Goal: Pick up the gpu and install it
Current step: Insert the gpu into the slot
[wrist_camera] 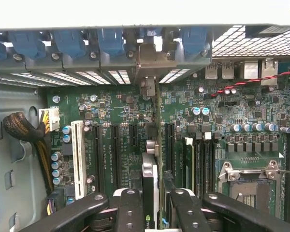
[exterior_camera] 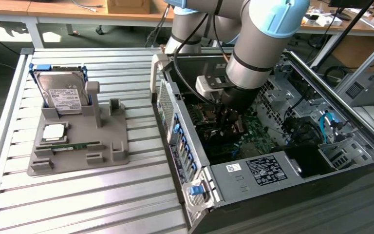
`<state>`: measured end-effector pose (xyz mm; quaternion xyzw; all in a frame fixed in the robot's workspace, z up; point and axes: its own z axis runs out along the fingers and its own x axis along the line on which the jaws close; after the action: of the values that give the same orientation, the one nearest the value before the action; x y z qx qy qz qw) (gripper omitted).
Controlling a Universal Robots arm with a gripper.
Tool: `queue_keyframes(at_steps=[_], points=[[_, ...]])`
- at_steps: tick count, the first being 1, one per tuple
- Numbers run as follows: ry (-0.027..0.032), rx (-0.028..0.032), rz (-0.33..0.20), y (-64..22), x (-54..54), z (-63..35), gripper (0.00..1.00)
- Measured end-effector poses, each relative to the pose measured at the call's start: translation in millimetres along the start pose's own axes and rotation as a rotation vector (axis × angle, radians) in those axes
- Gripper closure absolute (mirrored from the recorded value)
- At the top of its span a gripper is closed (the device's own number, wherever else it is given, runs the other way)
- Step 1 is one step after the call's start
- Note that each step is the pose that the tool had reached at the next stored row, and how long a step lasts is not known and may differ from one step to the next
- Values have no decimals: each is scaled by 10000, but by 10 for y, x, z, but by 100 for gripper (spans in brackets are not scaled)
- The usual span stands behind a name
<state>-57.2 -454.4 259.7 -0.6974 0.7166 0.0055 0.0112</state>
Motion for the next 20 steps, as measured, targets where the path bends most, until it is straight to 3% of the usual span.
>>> queue_keyframes(at_steps=[16,18,20], points=[[-10,-3,3,11,-1,2,73],[-13,4,4,11,-1,6,67],[-3,0,2,11,0,1,67]])
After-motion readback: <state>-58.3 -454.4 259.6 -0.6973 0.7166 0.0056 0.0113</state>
